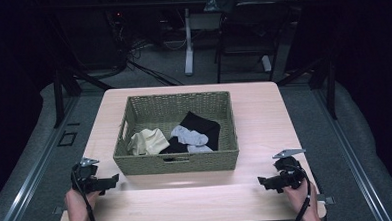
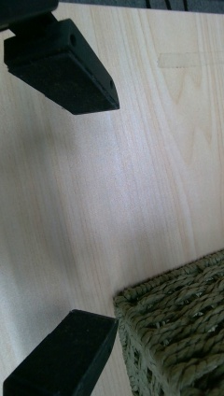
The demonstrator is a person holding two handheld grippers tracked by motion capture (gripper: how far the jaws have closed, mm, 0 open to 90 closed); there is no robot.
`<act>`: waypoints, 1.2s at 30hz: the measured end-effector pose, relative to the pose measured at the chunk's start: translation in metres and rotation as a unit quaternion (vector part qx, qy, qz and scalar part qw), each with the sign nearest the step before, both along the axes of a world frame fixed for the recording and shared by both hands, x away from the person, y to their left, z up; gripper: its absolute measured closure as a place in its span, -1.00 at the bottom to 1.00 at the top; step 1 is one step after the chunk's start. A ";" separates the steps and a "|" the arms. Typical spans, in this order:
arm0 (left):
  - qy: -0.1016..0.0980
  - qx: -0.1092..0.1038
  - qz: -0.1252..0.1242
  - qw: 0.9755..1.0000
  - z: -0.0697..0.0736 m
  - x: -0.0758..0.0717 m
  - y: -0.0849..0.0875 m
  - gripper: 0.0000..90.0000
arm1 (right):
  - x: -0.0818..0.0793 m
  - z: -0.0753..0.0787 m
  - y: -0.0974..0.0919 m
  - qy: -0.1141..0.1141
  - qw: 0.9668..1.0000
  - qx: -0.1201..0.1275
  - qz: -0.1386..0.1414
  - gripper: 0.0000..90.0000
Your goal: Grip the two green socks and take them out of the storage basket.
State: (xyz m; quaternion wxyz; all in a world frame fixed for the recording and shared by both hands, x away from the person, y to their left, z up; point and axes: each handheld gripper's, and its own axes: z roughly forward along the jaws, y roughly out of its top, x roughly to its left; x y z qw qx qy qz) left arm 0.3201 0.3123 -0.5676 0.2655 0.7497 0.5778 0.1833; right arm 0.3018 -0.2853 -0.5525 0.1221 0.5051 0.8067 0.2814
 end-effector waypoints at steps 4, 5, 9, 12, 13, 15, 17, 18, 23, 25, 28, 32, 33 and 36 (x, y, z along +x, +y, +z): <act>0.000 0.001 -0.006 1.000 0.000 0.002 -0.001 -1.00 | -0.002 -0.001 0.001 0.002 1.000 -0.002 0.001 -0.94; 0.000 0.001 -0.006 1.000 0.000 0.002 -0.001 -1.00 | -0.002 -0.001 0.001 0.001 1.000 -0.005 0.000 -0.94; 0.005 -0.001 -0.012 1.000 -0.001 0.005 -0.004 -1.00 | -0.004 0.001 -0.001 -0.009 1.000 -0.007 -0.006 -0.93; 0.006 -0.003 -0.014 1.000 -0.002 0.006 -0.005 -1.00 | -0.005 0.000 -0.003 -0.005 1.000 -0.003 -0.009 -0.93; 0.005 -0.003 -0.012 1.000 -0.002 0.007 -0.006 -1.00 | -0.006 0.001 -0.003 -0.006 1.000 -0.003 -0.010 -0.93; 0.005 -0.001 -0.012 1.000 -0.002 0.009 -0.007 -1.00 | -0.007 0.001 -0.004 -0.007 1.000 -0.003 -0.010 -0.93; 0.009 -0.002 -0.012 1.000 -0.002 0.009 -0.008 -1.00 | -0.007 0.001 -0.004 -0.007 1.000 -0.001 -0.008 -0.93; 0.011 -0.004 -0.013 1.000 -0.001 0.009 -0.007 -1.00 | -0.007 0.001 -0.003 -0.008 1.000 -0.001 -0.008 -0.93; 0.003 -0.007 -0.003 1.000 0.002 0.005 -0.005 -1.00 | -0.003 -0.001 -0.002 -0.007 1.000 0.003 -0.001 -0.92; 0.003 -0.008 -0.004 1.000 0.003 0.004 -0.004 -1.00 | -0.003 -0.002 -0.002 -0.006 1.000 0.004 -0.002 -0.92; 0.007 -0.010 -0.012 1.000 0.008 0.000 -0.004 -1.00 | -0.004 -0.001 -0.005 -0.006 1.000 0.007 -0.007 -0.92; 0.000 -0.008 -0.013 1.000 0.015 -0.005 -0.005 -1.00 | -0.004 0.000 -0.002 -0.006 1.000 0.005 -0.005 -0.92; -0.005 -0.014 -0.013 1.000 0.021 -0.009 -0.004 -1.00 | -0.004 -0.001 0.000 -0.004 1.000 0.003 -0.001 -0.92; -0.004 -0.021 -0.016 1.000 0.028 -0.012 -0.003 -0.98 | -0.004 -0.001 0.002 -0.005 1.000 0.002 0.005 -0.92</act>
